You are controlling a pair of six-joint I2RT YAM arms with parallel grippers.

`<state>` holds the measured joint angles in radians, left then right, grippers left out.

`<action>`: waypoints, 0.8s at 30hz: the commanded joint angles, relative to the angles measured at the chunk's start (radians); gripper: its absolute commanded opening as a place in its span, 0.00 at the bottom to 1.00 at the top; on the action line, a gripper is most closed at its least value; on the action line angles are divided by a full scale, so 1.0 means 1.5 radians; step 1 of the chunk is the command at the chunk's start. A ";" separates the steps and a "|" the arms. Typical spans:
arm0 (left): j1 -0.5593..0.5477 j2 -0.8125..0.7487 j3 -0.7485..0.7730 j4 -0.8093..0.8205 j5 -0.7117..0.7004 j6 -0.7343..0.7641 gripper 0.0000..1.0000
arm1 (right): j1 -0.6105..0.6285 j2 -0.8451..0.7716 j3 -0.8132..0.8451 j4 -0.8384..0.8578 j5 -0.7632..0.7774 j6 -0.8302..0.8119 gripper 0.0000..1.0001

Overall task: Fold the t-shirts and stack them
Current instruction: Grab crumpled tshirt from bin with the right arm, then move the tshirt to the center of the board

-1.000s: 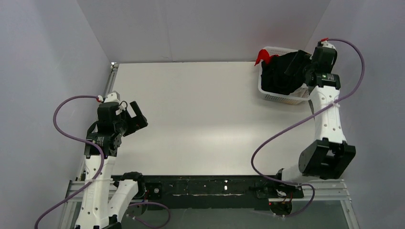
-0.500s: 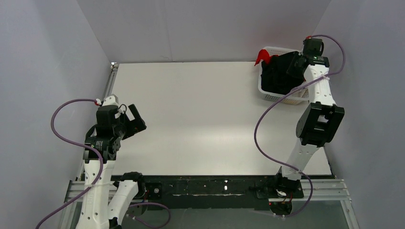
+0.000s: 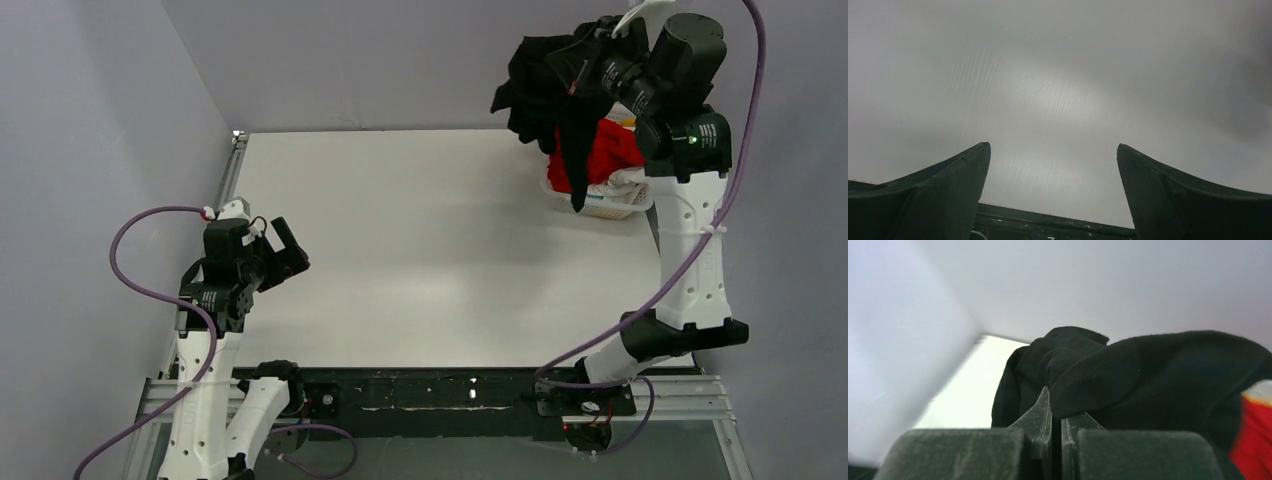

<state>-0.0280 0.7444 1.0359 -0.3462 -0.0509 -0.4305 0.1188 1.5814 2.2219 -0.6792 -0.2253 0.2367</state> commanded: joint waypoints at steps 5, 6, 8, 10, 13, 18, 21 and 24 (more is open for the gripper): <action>0.002 -0.001 0.001 -0.034 0.033 -0.017 1.00 | 0.158 -0.042 0.009 0.207 -0.292 0.110 0.01; 0.003 -0.002 -0.001 -0.036 0.034 -0.018 1.00 | 0.176 -0.039 0.011 0.209 -0.305 0.113 0.01; 0.002 -0.005 -0.003 -0.046 0.057 -0.022 0.99 | 0.190 -0.039 -0.010 0.204 -0.315 0.114 0.01; 0.002 -0.012 -0.005 -0.063 0.054 -0.028 0.99 | 0.191 -0.059 -0.073 0.194 -0.286 0.114 0.01; 0.002 -0.025 -0.018 -0.082 0.031 -0.042 0.99 | 0.191 -0.120 -0.245 0.198 -0.123 0.098 0.01; 0.002 -0.024 -0.042 -0.105 0.021 -0.074 0.99 | 0.181 -0.185 -0.501 0.175 0.117 0.084 0.10; 0.002 0.003 -0.059 -0.104 0.080 -0.104 0.99 | 0.165 -0.169 -0.559 0.108 0.244 0.112 0.70; 0.002 0.058 -0.071 -0.082 0.178 -0.130 1.00 | 0.164 -0.168 -0.572 0.049 0.298 0.102 0.80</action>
<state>-0.0280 0.7380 0.9638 -0.4355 0.0383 -0.5568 0.3786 1.3655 1.3632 -0.5461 -0.0189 0.3931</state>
